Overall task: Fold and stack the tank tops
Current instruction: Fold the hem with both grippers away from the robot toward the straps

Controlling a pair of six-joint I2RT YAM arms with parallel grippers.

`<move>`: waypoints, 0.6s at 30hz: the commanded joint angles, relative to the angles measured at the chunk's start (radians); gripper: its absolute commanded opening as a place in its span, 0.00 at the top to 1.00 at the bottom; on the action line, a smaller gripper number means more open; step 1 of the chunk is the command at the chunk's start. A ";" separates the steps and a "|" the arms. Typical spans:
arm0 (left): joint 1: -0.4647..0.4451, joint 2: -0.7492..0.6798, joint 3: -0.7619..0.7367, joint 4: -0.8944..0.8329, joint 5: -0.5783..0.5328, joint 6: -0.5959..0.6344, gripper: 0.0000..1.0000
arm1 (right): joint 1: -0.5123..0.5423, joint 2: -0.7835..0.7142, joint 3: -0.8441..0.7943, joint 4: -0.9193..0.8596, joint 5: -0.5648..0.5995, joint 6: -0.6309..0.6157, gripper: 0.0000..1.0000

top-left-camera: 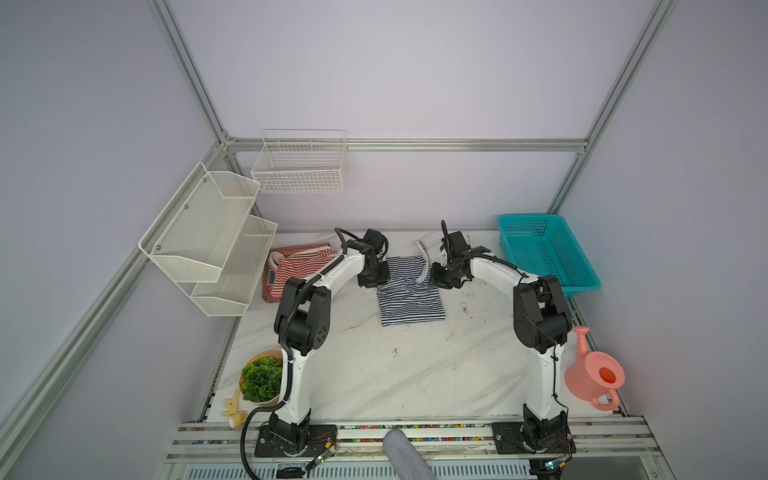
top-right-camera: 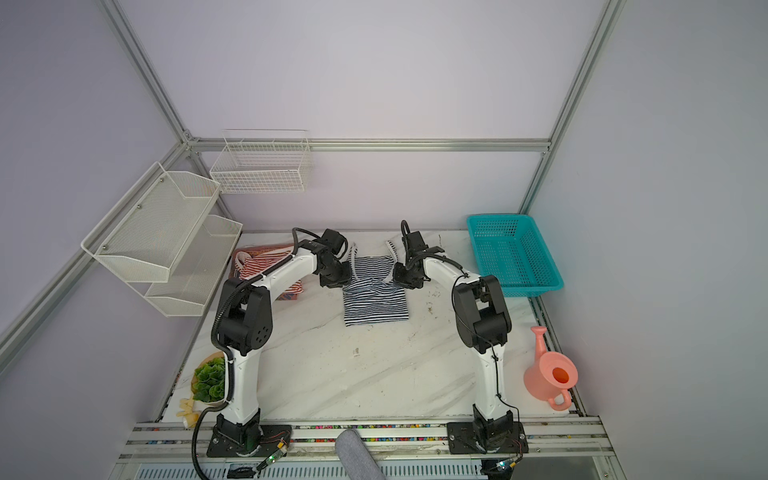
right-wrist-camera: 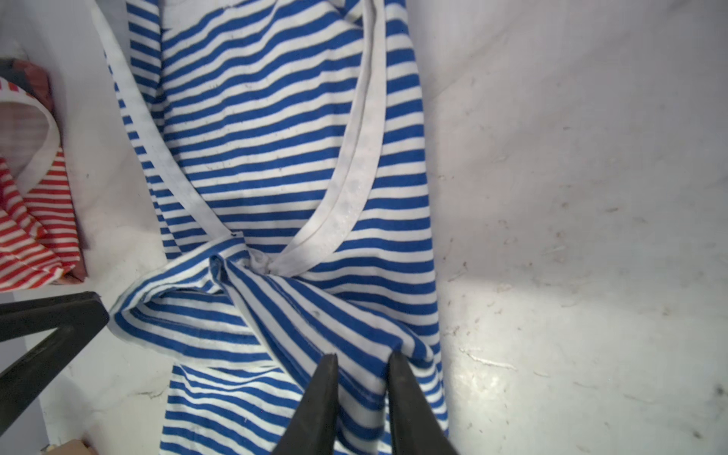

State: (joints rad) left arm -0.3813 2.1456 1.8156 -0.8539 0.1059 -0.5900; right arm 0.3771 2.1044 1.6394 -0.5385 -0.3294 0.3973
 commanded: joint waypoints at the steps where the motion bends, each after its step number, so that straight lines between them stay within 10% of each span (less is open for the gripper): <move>1: 0.012 0.013 0.147 0.032 0.044 0.003 0.70 | -0.024 0.008 0.030 0.038 -0.021 0.018 0.73; 11: 0.036 0.037 0.265 0.032 0.051 0.004 0.69 | -0.109 -0.036 -0.044 0.118 -0.029 0.066 0.73; 18: 0.015 -0.153 0.058 0.033 0.044 0.015 0.75 | -0.069 -0.168 -0.180 0.195 -0.049 0.081 0.83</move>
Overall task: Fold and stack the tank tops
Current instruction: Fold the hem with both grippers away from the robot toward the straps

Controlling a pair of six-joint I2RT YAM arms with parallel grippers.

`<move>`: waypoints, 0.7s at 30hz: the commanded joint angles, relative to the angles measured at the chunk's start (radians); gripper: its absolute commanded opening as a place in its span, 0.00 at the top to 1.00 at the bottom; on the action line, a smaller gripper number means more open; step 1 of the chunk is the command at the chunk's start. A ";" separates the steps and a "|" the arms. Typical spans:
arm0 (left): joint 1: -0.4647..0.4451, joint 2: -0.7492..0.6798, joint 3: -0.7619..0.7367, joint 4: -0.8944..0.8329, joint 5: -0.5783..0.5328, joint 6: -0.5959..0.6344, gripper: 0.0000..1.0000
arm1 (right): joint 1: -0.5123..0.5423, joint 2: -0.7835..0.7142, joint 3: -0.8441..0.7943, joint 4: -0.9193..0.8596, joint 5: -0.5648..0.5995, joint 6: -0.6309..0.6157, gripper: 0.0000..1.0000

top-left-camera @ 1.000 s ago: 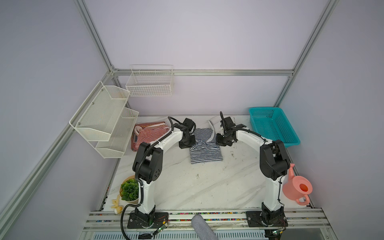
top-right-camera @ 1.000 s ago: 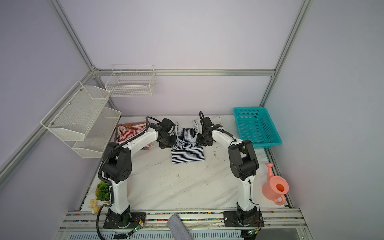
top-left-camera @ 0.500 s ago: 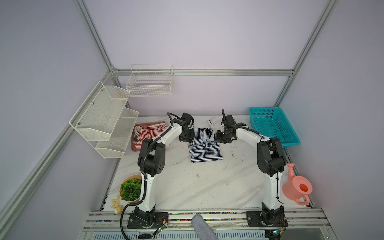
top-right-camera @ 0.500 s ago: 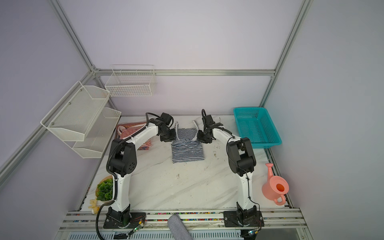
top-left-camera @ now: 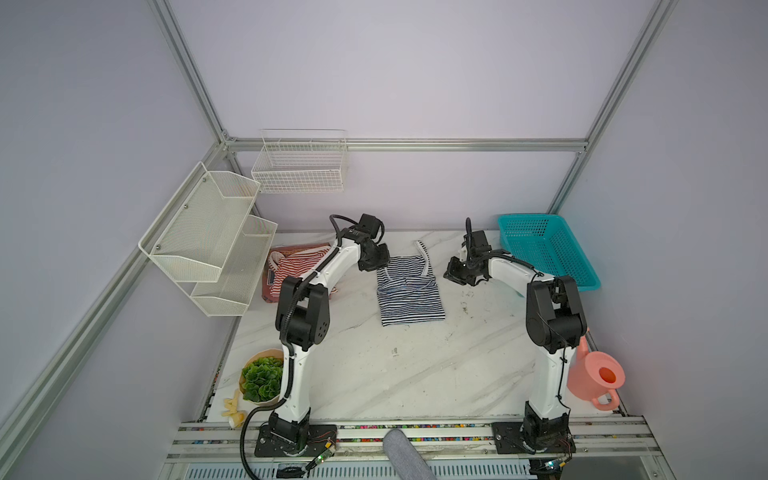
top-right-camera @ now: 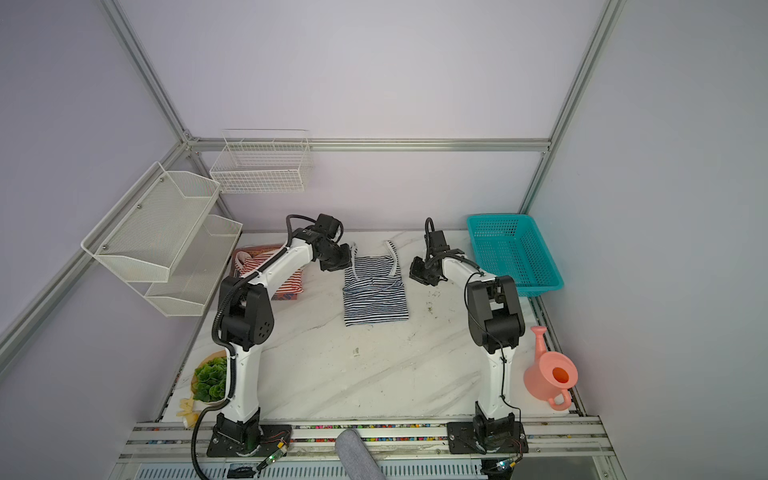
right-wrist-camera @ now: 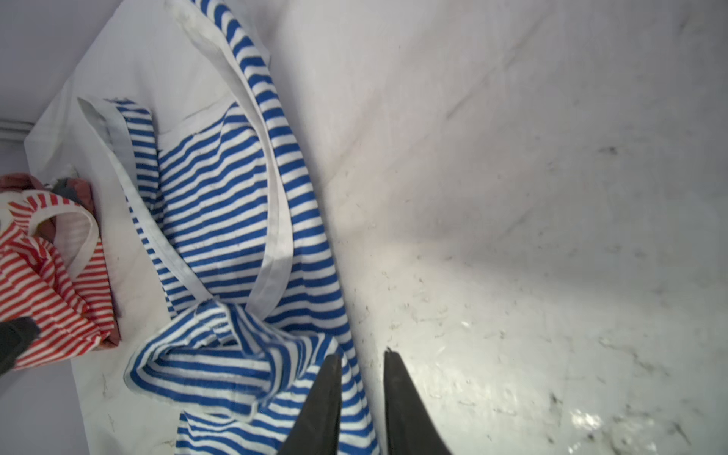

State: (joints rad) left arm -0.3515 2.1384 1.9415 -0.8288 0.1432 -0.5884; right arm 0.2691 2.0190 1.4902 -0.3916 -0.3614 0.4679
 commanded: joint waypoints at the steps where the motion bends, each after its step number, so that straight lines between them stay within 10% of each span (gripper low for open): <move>1: -0.026 -0.173 -0.113 0.009 0.010 0.016 0.77 | 0.060 -0.096 -0.046 0.042 -0.010 0.006 0.86; 10: -0.115 -0.251 -0.411 0.063 0.052 -0.005 0.92 | 0.164 -0.101 -0.143 0.093 -0.037 0.032 0.95; 21: -0.121 -0.045 -0.225 0.037 0.082 0.033 0.89 | 0.171 0.080 0.017 0.114 -0.079 0.034 0.95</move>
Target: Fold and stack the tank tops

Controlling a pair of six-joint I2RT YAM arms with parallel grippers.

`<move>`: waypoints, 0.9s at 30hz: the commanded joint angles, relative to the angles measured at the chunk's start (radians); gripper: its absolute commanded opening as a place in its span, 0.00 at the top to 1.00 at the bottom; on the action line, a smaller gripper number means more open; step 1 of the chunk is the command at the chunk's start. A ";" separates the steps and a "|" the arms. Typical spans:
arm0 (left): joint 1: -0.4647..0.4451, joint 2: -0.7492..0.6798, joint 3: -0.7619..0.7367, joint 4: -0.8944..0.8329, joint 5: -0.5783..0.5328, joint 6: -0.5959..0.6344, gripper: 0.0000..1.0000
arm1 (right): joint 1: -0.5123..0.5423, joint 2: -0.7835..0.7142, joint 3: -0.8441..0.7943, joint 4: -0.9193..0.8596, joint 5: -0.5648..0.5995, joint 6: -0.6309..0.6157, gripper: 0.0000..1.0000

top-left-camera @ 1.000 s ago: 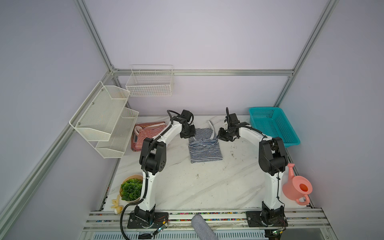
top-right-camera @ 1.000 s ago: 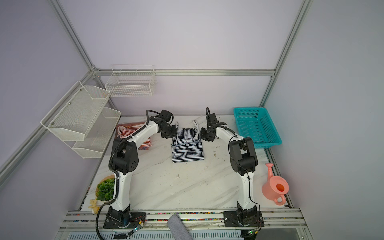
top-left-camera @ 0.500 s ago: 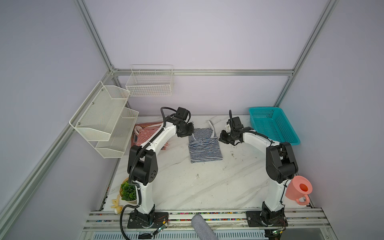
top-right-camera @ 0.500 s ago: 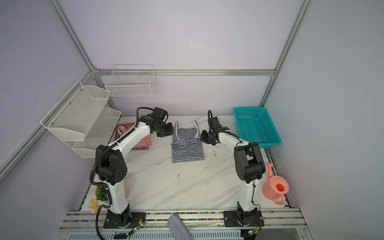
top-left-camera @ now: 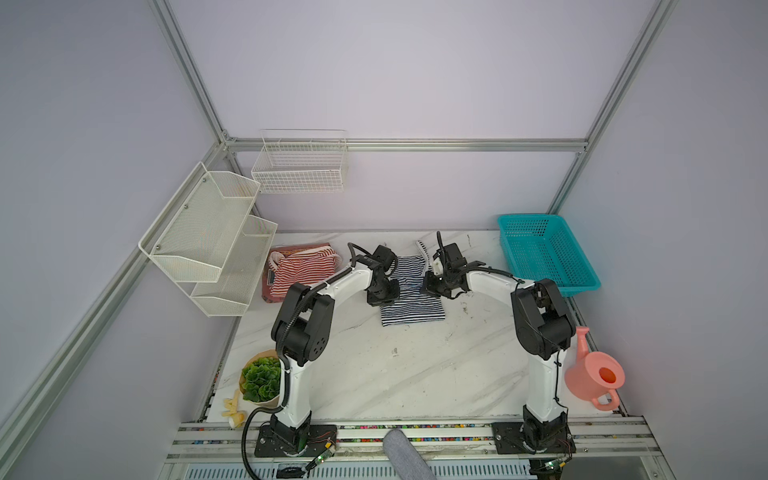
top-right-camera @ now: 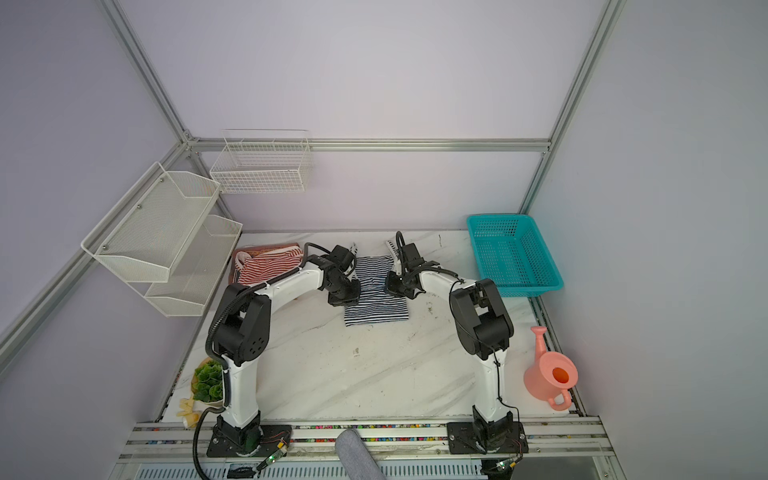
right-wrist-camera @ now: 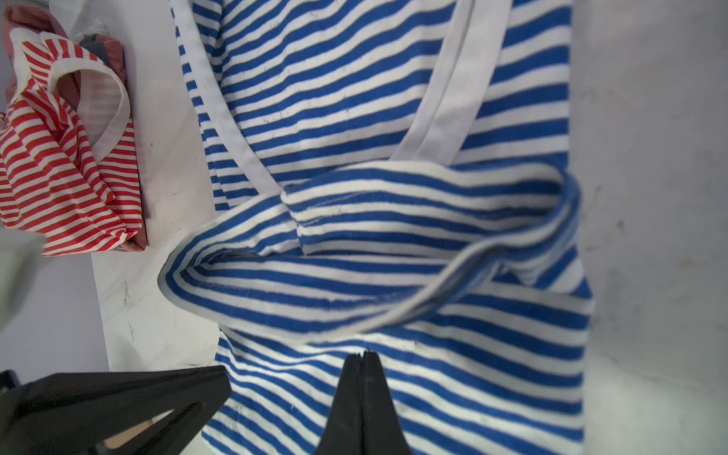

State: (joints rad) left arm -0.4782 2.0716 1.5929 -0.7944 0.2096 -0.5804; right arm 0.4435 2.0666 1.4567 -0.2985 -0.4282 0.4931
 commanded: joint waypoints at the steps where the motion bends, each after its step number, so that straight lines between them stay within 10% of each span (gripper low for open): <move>1: 0.006 0.041 0.152 -0.007 0.012 0.032 0.89 | -0.003 0.051 0.070 0.018 -0.014 0.011 0.95; 19: 0.092 0.272 0.640 -0.110 -0.012 0.040 0.84 | -0.086 0.094 0.160 0.022 -0.017 0.004 0.91; 27: 0.050 -0.112 0.202 -0.099 -0.098 0.062 0.72 | -0.086 -0.197 -0.111 -0.019 0.110 -0.025 0.59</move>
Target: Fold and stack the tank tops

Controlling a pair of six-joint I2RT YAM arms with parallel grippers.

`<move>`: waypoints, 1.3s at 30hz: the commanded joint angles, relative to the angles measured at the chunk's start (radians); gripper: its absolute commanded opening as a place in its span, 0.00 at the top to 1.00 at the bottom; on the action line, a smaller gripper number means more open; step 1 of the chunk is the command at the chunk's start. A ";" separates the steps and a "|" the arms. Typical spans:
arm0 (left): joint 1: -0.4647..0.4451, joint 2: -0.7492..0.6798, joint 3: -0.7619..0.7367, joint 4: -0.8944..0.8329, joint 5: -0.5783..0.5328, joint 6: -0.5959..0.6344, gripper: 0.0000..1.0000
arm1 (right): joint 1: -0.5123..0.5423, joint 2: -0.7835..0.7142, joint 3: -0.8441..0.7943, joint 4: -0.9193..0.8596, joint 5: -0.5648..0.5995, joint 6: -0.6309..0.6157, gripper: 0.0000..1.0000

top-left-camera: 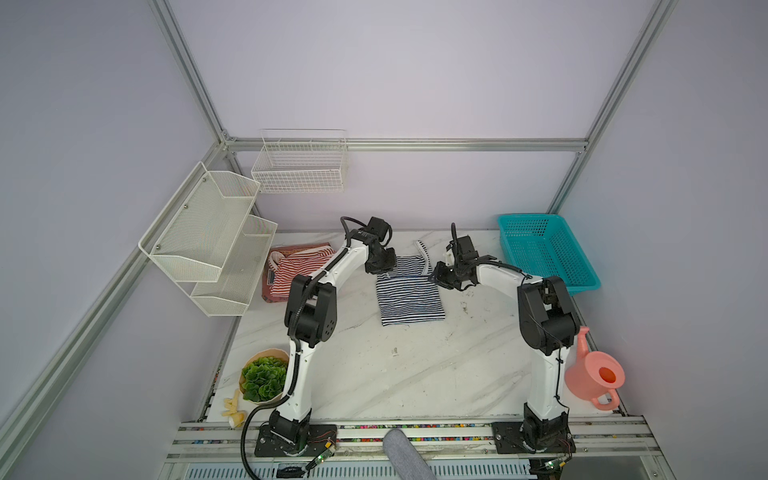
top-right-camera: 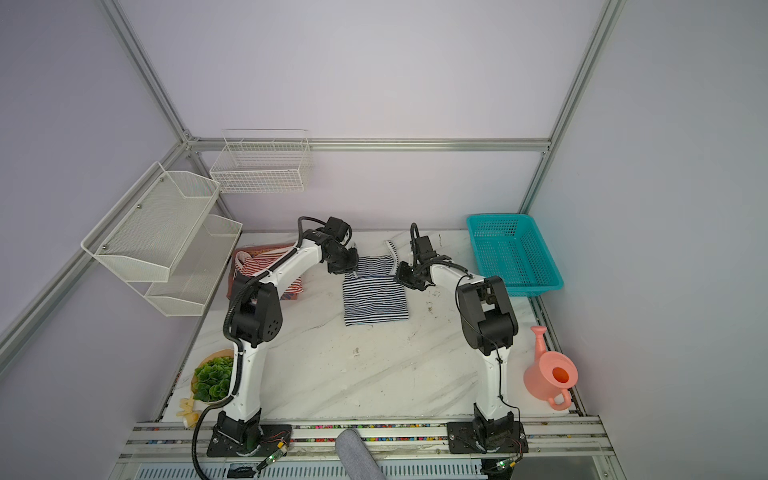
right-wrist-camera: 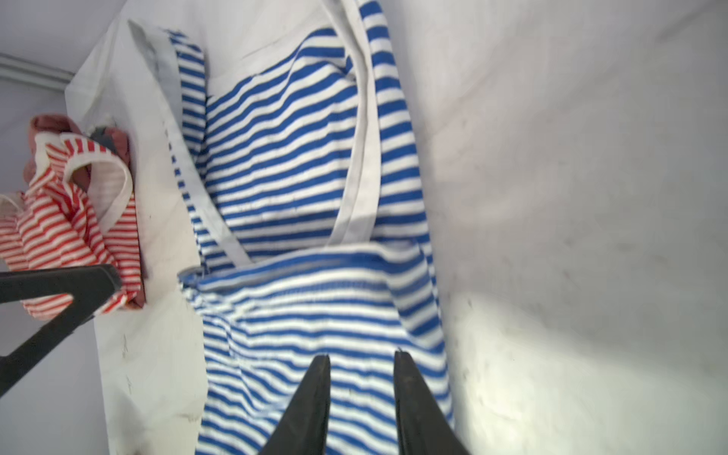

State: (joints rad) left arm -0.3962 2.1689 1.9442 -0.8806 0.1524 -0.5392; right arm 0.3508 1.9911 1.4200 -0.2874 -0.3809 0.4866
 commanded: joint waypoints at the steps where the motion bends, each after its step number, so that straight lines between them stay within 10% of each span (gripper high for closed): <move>1: -0.041 -0.255 -0.213 -0.007 -0.050 0.018 0.67 | 0.007 -0.151 -0.110 -0.040 0.076 -0.021 0.56; 5: -0.082 -0.412 -0.466 0.010 -0.049 -0.020 0.48 | 0.008 -0.251 -0.248 -0.081 0.112 -0.026 0.48; 13: -0.105 -0.464 -0.705 0.147 0.028 -0.115 0.46 | 0.014 -0.307 -0.393 -0.029 0.074 -0.003 0.45; 39: -0.105 -0.341 -0.760 0.282 0.064 -0.246 0.50 | 0.071 -0.189 -0.403 0.042 0.028 0.044 0.50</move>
State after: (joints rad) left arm -0.5045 1.8275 1.2140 -0.6209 0.2058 -0.7677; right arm 0.4156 1.7847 1.0233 -0.2436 -0.3622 0.5175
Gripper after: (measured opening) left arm 0.499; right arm 0.510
